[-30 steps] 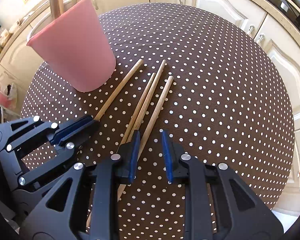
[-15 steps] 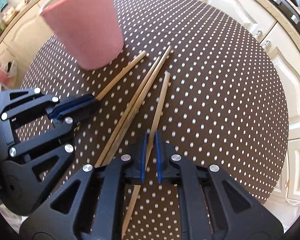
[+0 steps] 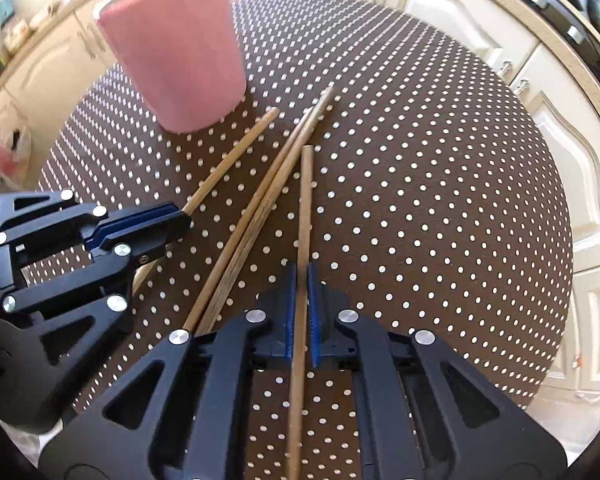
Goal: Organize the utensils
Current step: 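Lift the chopstick with the right gripper and carry it over the pink cup, then lower the chopstick into the pink cup and open the right gripper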
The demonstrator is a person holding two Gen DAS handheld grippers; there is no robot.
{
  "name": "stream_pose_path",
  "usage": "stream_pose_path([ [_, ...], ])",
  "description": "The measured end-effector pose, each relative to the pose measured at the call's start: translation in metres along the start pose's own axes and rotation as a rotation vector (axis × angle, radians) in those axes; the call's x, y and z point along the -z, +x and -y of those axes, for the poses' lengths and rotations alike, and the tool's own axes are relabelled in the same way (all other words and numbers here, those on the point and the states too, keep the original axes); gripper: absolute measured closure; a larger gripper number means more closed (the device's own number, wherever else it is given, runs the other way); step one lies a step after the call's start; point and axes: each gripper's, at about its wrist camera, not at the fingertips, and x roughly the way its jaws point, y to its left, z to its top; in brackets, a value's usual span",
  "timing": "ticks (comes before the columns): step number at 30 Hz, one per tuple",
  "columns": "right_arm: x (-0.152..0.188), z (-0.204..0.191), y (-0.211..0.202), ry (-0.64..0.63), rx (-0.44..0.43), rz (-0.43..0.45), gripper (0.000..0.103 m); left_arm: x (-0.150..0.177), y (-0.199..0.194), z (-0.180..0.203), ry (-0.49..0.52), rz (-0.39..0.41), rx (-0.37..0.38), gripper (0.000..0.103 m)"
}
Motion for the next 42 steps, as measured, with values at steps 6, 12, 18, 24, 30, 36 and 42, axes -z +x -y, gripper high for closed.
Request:
stream_pose_path([
  [6, 0.018, 0.008, -0.040, 0.047, -0.087, 0.171, 0.097, 0.012, -0.039, -0.004, 0.001, 0.146, 0.052, 0.098],
  [12, 0.030, 0.008, -0.093, 0.070, -0.179, 0.338, 0.097, 0.026, -0.084, -0.007, -0.019, 0.298, 0.128, 0.098],
  [18, 0.035, 0.003, -0.130, 0.073, -0.228, 0.461, 0.097, 0.031, -0.123, -0.012, -0.044, 0.469, 0.157, 0.098],
  [24, 0.019, -0.009, -0.152, 0.072, -0.261, 0.568, 0.097, 0.030, -0.150, -0.009, -0.061, 0.676, 0.138, 0.098],
  [30, 0.001, -0.012, -0.169, 0.078, -0.271, 0.698, 0.097, 0.024, -0.172, -0.015, -0.074, 0.823, 0.103, 0.098],
  [36, -0.017, -0.025, -0.180, 0.037, -0.209, 0.839, 0.097, 0.004, -0.183, -0.034, -0.126, 0.946, 0.073, 0.097],
  [42, -0.042, -0.031, -0.181, 0.024, -0.198, 0.948, 0.097, -0.017, -0.192, -0.055, -0.187, 1.043, 0.055, 0.098],
])
